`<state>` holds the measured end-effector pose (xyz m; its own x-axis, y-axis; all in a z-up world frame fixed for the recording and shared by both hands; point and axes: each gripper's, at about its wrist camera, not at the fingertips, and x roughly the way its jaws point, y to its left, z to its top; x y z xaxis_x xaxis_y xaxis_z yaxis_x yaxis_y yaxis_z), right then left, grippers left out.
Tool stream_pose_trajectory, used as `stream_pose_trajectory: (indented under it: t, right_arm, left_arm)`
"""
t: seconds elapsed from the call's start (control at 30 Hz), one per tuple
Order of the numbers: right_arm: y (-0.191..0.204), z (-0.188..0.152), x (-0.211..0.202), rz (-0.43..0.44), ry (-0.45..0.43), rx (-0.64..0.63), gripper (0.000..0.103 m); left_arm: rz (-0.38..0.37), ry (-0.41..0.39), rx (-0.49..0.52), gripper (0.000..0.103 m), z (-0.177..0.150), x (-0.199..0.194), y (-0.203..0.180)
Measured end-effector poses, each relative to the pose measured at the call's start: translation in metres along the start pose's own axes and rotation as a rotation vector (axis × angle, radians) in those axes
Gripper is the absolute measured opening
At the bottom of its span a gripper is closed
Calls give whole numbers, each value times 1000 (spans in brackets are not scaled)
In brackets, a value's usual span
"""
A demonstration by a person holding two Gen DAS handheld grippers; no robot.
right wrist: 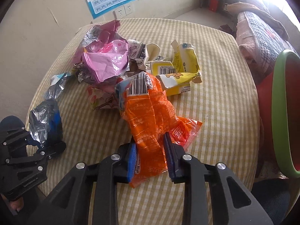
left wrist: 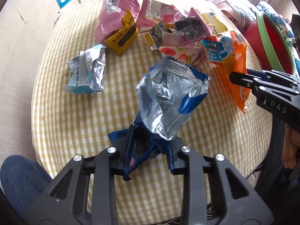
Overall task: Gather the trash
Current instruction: 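Grasp the blue Oreo pack with left tool while right tool grasps orange bag, then carry the Oreo pack and orange bag over the red bin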
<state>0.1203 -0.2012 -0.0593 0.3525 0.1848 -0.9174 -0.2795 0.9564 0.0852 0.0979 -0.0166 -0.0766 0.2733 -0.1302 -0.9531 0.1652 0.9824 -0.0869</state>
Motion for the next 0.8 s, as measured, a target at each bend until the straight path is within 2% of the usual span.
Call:
stream_pose_trajectory:
  t: [0.4, 0.8]
  right_arm:
    - [-1, -9, -47, 35, -71, 26, 24]
    - [-23, -16, -77, 33, -138, 89, 24]
  left_arm:
    - [-57, -74, -55, 14, -11, -45, 4]
    - [-118, -142, -58, 13, -5, -75, -18]
